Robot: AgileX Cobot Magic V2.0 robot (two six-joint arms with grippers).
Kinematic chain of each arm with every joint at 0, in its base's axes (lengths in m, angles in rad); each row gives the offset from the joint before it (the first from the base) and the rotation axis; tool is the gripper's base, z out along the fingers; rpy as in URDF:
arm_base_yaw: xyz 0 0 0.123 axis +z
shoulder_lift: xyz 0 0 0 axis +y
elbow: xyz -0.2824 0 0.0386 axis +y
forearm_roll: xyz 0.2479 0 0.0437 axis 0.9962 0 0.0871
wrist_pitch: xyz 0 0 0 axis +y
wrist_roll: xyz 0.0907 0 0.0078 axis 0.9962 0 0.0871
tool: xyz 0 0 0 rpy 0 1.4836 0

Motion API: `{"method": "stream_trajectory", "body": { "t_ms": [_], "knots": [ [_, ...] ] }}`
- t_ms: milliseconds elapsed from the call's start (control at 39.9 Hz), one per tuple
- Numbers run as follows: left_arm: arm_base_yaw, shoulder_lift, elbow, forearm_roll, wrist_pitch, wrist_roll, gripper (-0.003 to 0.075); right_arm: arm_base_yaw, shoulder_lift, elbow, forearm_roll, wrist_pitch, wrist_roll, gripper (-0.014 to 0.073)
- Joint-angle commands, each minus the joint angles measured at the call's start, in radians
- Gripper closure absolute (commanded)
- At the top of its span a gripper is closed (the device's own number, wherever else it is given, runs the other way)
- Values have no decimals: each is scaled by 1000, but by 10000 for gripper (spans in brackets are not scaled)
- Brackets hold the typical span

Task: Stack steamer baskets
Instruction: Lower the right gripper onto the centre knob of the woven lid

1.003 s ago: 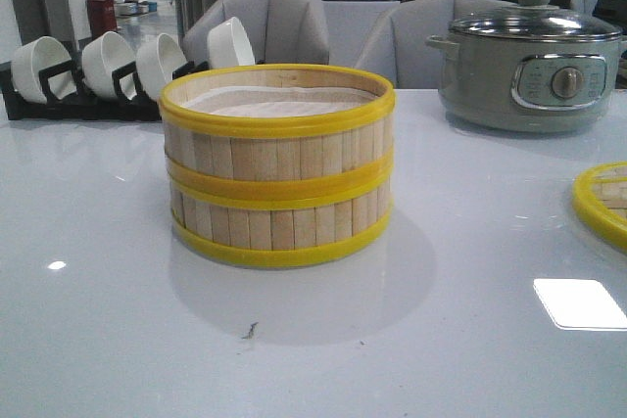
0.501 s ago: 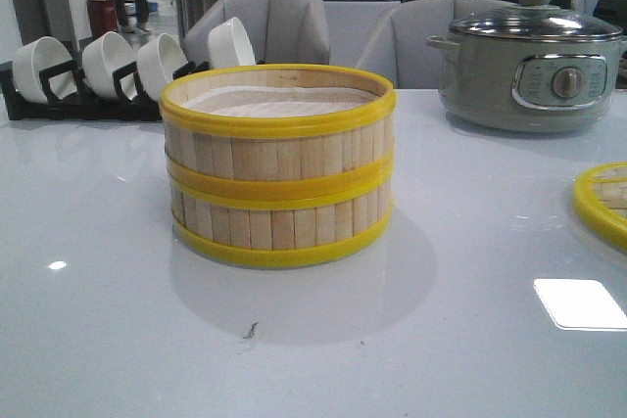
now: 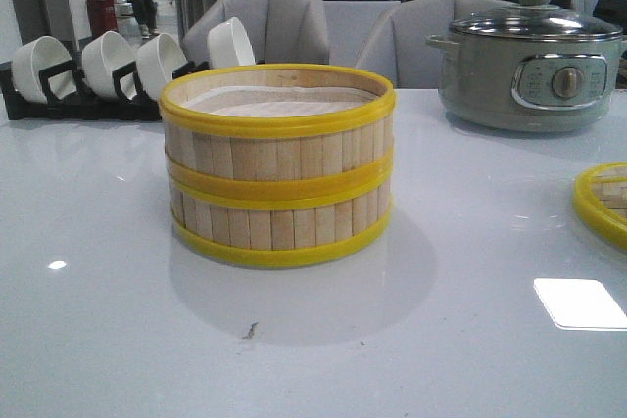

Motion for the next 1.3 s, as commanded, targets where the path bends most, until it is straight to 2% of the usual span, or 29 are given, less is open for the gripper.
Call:
{"method": "stream_trajectory", "body": {
  "t_ms": [0,451,1278],
  "knots": [
    [-8,-2,-30,3,-85,-6,637,-27,46,-95,-11,-51,-10,223],
    [-8,-2,-30,3,-85,-6,637,-104,284,-301,-11,-5,-9,223],
    [-8,-2,-30,3,-85,-6,637,-107,416,-316,0,-126,-9,223]
  ]
}}
